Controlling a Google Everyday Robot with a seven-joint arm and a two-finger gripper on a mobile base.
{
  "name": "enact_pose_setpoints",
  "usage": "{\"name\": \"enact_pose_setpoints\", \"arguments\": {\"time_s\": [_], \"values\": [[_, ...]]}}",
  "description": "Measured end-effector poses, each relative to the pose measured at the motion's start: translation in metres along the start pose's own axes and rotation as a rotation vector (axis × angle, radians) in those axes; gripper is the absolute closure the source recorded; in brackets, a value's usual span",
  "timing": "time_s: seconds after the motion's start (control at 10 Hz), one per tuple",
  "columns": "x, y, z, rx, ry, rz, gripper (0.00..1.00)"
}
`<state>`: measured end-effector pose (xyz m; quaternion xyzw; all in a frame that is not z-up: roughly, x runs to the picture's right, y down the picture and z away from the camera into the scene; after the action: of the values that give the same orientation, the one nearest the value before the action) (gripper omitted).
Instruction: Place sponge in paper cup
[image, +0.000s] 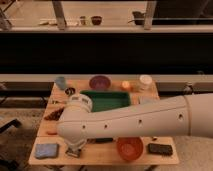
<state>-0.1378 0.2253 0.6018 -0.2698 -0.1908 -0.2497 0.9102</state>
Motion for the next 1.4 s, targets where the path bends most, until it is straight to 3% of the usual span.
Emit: {"name": "enact_pose_setpoints", "arguments": {"time_s": [0.2, 0.5, 0.6, 0.9, 1.2, 1.4], "values": [[0.001, -0.007, 0.005, -0.013, -0.002, -0.005, 0.59], [0.006, -0.038, 0.049, -0.039, 0.0, -0.029, 0.27], [0.009, -0.045, 0.059, -0.051, -0.001, -0.031, 0.21], [-0.011, -0.057, 0.08, -0.083, -0.009, -0.052, 0.2], [-0.061, -0.064, 0.096, -0.107, -0.01, -0.058, 0.2], [-0.079, -0.062, 0.105, -0.117, -0.016, -0.065, 0.2]]}}
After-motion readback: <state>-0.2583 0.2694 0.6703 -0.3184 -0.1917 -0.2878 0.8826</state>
